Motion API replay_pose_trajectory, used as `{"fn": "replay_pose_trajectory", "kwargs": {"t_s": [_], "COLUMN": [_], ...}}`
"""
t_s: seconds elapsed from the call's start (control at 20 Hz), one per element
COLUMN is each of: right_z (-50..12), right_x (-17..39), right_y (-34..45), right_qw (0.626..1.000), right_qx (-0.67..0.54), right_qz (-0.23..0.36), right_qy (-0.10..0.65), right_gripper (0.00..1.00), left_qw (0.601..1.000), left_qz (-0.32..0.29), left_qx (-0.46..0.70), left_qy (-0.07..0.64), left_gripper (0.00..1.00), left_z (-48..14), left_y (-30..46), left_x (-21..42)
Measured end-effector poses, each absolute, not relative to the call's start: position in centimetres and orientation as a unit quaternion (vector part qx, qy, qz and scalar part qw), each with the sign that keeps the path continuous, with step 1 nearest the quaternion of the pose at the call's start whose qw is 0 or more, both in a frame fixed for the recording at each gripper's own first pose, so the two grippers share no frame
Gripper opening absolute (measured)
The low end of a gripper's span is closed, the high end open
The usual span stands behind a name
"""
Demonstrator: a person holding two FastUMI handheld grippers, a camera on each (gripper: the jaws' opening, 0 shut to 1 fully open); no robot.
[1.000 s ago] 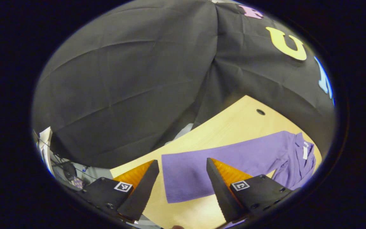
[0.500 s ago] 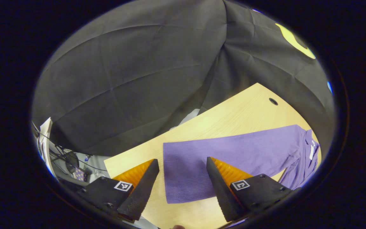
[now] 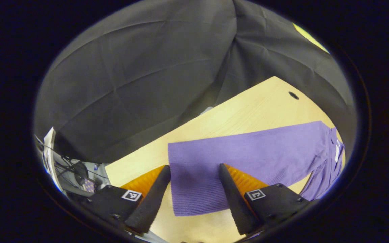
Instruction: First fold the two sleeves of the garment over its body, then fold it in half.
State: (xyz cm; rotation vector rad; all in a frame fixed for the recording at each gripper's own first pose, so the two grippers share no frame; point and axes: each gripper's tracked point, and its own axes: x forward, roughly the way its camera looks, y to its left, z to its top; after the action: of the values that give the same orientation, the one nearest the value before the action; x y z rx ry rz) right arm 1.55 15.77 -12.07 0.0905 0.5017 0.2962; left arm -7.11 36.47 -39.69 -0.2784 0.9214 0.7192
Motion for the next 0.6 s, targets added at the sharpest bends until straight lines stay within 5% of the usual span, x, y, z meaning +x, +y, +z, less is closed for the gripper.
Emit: {"fn": "replay_pose_trajectory", "kwargs": {"t_s": [0.15,0.35,0.5,0.6], "right_z": [-12.3,-12.4,-12.4,-12.5], "right_x": [1.5,1.1,0.9,0.7], "right_y": [15.8,15.3,14.2,13.4], "right_qw": [0.955,0.957,0.958,0.958], "right_qx": [0.052,0.057,0.065,0.074], "right_qz": [0.147,0.14,0.128,0.119], "right_qy": [0.252,0.25,0.248,0.249], "right_gripper": [0.9,0.9,0.9,0.9], "left_qw": [0.83,0.836,0.841,0.841], "left_qz": [0.329,0.329,0.317,0.313], "left_qx": [-0.131,-0.14,-0.147,-0.154], "left_qy": [0.431,0.416,0.413,0.414], "left_gripper": [0.76,0.17,0.17,0.07], "left_z": [-39.7,-40.1,-40.1,-39.8], "left_y": [36.0,35.6,36.2,36.2], "left_x": [-6.2,-5.0,-5.3,-5.5]}}
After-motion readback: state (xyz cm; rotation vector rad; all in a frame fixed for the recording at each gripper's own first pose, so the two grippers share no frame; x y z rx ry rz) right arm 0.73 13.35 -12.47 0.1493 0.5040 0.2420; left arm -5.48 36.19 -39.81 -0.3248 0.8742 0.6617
